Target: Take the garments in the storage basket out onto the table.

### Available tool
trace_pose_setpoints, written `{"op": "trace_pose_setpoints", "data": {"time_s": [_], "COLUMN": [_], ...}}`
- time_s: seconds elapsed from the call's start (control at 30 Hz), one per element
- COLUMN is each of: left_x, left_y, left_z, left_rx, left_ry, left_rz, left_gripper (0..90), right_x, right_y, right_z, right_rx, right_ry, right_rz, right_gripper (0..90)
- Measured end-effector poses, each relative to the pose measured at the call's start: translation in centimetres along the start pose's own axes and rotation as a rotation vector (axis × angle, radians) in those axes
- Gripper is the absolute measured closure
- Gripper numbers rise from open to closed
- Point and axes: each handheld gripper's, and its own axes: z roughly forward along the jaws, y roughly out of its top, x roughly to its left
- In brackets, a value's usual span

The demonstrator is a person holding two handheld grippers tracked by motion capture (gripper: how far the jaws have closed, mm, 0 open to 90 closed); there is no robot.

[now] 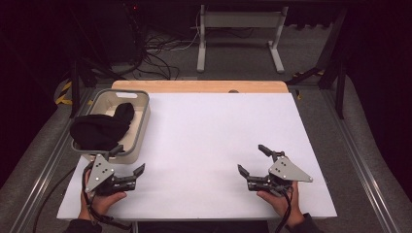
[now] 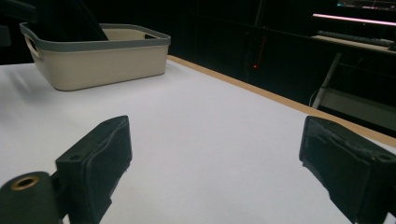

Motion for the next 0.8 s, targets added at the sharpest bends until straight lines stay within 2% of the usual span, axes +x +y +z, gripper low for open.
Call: {"op": "trace_pose_setpoints", "data": {"time_s": [0.13,0.17,0.23,0.27,0.33,0.37,0.4,0.47,0.5,0.53,0.6,0.67,0.73,0.77,0.8], "left_x": [1.9,1.9,3.3,3.3,4.8,4.8,5.5,6.2,7.0,7.0,8.4,9.2,11.0,11.0,11.8], "left_y": [0.2,0.2,0.6,0.6,1.0,1.0,1.1,1.2,1.3,1.3,1.3,1.4,1.7,1.7,1.9], "left_z": [-0.9,-0.9,-1.7,-1.7,-2.7,-2.7,-3.2,-3.7,-4.1,-4.1,-4.5,-4.5,-4.1,-4.1,-3.7], "left_rx": [-0.004,-0.004,-0.002,-0.002,-0.004,-0.004,-0.005,0.003,0.008,0.008,0.021,0.027,0.054,0.054,0.058], "left_ry": [0.082,0.082,0.149,0.149,0.204,0.204,0.239,0.272,0.304,0.304,0.340,0.348,0.368,0.368,0.349], "left_rz": [-0.033,-0.033,-0.050,-0.050,-0.066,-0.066,-0.070,-0.062,-0.064,-0.064,-0.078,-0.088,-0.104,-0.104,-0.126], "left_gripper": [10.5,10.4,10.3,9.7,9.4,9.2,9.2,8.8,8.6,8.6,8.6,8.0,7.8,7.6,7.6], "right_x": [0.3,0.3,0.3,0.3,0.4,0.4,0.4,0.4,0.4,0.4,0.4,0.4,0.5,0.5,0.5], "right_y": [-0.2,-0.2,-0.3,-0.3,-0.4,-0.4,-0.4,-0.5,-0.5,-0.5,-0.6,-0.7,-0.7,-0.7,-0.8], "right_z": [0.2,0.2,0.2,0.2,0.3,0.3,0.3,0.2,0.2,0.2,0.3,0.4,0.5,0.5,0.6], "right_rx": [0.014,0.014,0.018,0.018,0.025,0.025,0.025,0.025,0.026,0.026,0.033,0.037,0.042,0.042,0.050], "right_ry": [0.017,0.017,0.020,0.020,0.024,0.024,0.026,0.027,0.029,0.029,0.033,0.039,0.042,0.042,0.046], "right_rz": [-0.012,-0.012,0.000,0.000,0.001,0.001,0.002,0.005,0.008,0.008,0.015,0.018,0.019,0.019,0.019], "right_gripper": [10.4,10.4,10.4,10.4,10.4,10.4,10.4,10.5,10.4,10.4,10.4,10.5,10.5,10.5,10.5]}}
